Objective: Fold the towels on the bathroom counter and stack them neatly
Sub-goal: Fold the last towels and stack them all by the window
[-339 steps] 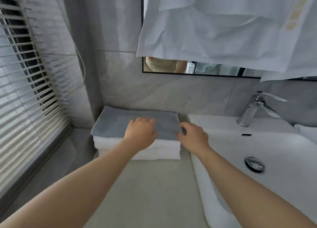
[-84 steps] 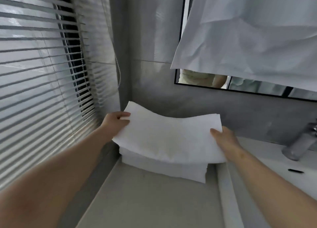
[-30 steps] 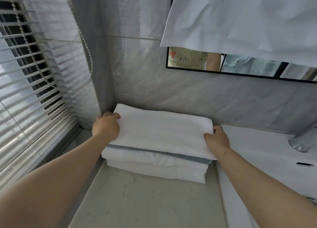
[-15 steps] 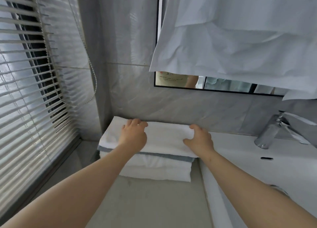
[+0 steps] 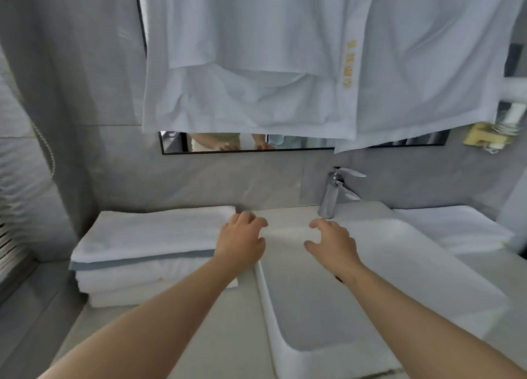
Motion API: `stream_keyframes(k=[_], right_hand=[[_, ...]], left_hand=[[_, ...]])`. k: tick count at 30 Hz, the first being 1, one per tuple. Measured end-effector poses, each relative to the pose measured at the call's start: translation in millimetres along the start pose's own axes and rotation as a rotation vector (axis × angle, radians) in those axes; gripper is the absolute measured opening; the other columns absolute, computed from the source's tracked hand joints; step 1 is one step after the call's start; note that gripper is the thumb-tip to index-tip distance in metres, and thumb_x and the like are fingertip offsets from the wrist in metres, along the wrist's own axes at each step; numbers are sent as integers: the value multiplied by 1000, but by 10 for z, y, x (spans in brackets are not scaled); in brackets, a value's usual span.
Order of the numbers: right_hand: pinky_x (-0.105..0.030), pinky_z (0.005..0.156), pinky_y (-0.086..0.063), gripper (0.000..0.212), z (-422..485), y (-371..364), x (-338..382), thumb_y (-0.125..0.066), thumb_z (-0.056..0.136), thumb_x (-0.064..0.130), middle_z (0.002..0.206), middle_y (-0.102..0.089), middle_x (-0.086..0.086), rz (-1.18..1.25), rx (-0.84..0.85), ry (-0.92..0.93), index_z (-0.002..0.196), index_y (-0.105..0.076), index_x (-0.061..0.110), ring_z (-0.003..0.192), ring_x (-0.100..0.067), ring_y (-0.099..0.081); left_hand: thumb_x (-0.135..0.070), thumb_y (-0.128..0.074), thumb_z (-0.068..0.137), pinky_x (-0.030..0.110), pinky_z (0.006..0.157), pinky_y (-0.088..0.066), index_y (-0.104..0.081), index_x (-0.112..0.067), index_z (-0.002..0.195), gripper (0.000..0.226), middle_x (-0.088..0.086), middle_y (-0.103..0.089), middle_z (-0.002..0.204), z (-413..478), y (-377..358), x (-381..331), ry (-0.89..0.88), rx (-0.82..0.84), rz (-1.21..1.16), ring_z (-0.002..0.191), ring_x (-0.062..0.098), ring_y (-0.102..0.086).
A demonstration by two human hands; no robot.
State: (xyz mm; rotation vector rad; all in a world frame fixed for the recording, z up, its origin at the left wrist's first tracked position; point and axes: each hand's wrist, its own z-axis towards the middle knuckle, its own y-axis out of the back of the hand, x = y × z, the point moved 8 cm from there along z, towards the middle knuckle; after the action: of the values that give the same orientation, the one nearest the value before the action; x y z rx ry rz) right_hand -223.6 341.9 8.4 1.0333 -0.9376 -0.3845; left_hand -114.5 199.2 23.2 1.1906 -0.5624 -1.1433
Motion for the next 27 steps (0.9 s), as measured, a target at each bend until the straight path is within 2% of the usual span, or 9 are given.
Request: stream_keyframes(k=[7,13,17,22,27], right_hand=[[-31,90,-38,37,-459,710,-1387,-55,91,32,133,-49,0,-45,-29,-82,127,-49,24,115,-21,-49],[-32,95,-35,38,-842,1460,-2704,-54,90,32,135,-48,2,-93,-26,-161,126,-50,24,123,-22,-42],[-34,95,-37,38,-1017,1862,-3432,-53,90,34,133,-48,-1,-126,-18,-237,126,-50,23,121,-26,-43],[-32,96,-32,34,-1038,2243,-4210,-51,92,33,133,-46,0,-94,-54,-309,125,-50,25,121,-23,-40],[-31,95,-34,34,-828,2401,-4878,-53,91,33,131,-48,0,-81,-51,-354,124,-51,24,120,-22,-43]], left_hand=[[-29,-48,94,33,102,-33,-45,-27,134,40,-1,-40,138,-38,-496,-1600,-119,70,-98,128,22,-35],[-29,-46,95,33,101,-35,-44,-26,135,40,0,-40,139,-89,-982,-3083,-156,129,-154,128,23,-35],[-28,-45,94,33,100,-36,-43,-26,135,41,0,-40,139,-41,-1231,-3949,-216,168,-164,127,23,-36],[-27,-45,94,33,102,-36,-43,-24,136,43,1,-41,137,240,-1511,-4768,-280,193,-175,128,23,-36],[-28,-45,94,33,99,-37,-43,-24,135,42,1,-42,137,642,-1931,-5297,-308,215,-135,126,23,-38]])
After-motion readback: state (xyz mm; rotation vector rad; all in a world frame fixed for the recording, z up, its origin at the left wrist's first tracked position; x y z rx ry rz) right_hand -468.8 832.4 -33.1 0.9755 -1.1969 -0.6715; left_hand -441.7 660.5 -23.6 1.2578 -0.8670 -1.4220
